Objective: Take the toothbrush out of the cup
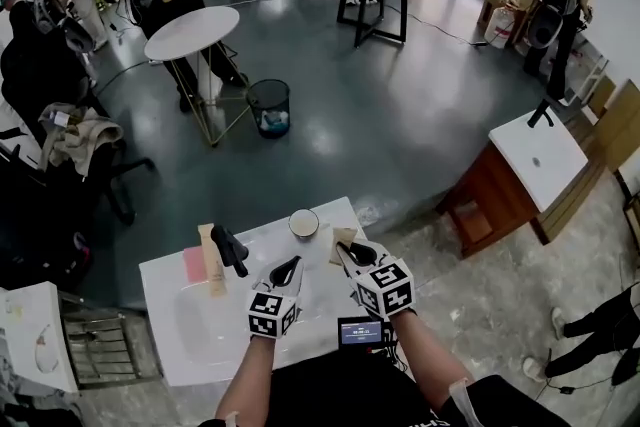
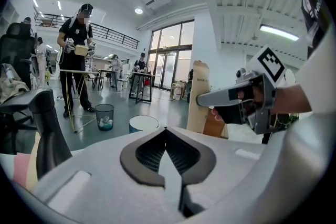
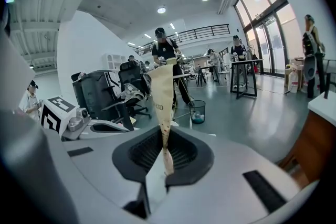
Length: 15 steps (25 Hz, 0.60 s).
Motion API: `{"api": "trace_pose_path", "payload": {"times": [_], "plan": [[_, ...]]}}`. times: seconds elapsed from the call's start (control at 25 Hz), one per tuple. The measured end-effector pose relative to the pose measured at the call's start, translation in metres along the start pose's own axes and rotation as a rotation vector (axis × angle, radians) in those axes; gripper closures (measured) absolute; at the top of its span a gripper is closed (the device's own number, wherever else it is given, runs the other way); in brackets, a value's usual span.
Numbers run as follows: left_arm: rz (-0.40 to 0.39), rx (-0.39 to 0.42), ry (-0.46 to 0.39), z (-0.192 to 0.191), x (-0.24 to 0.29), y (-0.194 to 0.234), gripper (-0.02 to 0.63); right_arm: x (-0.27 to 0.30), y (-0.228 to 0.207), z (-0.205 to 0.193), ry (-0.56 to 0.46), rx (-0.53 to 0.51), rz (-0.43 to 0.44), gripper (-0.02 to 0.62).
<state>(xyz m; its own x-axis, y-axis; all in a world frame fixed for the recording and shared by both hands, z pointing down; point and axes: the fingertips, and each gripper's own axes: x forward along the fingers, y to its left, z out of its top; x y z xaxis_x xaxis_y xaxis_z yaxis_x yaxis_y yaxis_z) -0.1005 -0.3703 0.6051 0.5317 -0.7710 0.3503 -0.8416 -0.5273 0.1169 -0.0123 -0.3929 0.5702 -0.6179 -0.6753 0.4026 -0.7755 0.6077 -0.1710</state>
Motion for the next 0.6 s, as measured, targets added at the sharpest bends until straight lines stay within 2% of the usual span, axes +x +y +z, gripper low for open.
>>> {"api": "trace_pose_path", "payload": {"times": [0.36, 0.6], "plan": [[-0.005, -0.028, -0.016, 0.0016, -0.005, 0.0035, 0.597, 0.006, 0.0044, -0.0035, 0.01, -0.004, 0.022, 0.559], [-0.009, -0.008, -0.004, 0.0004, -0.0046, 0.0019, 0.597, 0.0075, 0.0053, -0.0033, 0.006, 0.002, 0.03, 0.56]]}}
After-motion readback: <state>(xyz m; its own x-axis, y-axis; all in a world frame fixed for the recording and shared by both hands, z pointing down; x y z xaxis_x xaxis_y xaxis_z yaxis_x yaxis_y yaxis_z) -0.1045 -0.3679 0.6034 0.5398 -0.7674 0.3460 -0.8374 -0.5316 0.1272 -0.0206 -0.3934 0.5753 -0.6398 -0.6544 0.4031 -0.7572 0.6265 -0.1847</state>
